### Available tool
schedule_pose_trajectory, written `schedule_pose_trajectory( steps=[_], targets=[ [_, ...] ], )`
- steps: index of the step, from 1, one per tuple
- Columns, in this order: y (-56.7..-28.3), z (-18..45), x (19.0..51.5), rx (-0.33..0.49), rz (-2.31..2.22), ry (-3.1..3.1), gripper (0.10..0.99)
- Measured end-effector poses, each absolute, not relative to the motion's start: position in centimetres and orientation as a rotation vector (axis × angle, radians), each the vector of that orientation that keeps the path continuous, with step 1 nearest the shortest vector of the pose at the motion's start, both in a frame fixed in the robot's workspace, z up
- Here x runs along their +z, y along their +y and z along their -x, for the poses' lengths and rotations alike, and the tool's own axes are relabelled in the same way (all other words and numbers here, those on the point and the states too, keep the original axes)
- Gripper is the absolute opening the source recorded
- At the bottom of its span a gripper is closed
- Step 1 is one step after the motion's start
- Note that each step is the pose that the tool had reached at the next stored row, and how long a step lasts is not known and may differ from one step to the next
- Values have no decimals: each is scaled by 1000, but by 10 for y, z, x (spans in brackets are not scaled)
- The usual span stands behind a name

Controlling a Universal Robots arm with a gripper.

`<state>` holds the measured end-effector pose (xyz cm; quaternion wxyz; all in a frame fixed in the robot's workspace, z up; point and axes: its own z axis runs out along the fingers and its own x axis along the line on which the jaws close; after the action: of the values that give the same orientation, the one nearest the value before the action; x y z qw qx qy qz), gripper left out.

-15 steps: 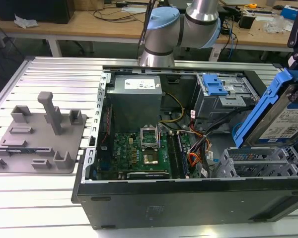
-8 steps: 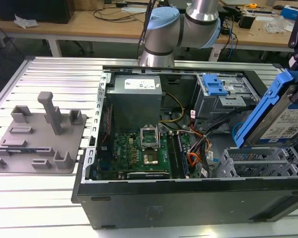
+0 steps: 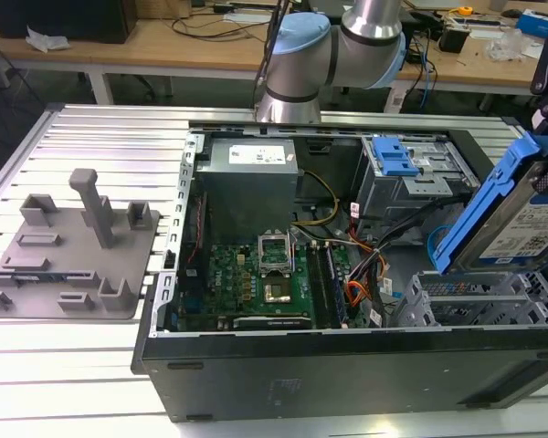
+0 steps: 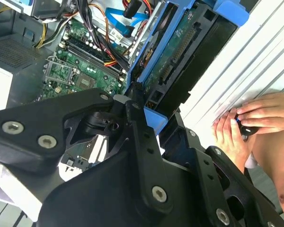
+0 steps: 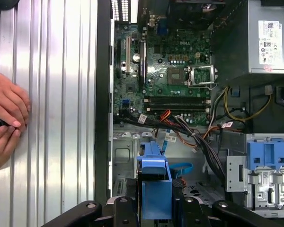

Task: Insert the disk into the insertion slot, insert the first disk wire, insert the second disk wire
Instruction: 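Insert the disk into the insertion slot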

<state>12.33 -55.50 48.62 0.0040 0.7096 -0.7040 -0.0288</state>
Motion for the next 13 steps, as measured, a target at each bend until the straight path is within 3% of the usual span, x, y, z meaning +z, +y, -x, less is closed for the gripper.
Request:
schedule_pose_trajectory(
  steps=[13],
  targets=[
    [-553,-122,478,-92,-2186,-2234,365]
  ],
)
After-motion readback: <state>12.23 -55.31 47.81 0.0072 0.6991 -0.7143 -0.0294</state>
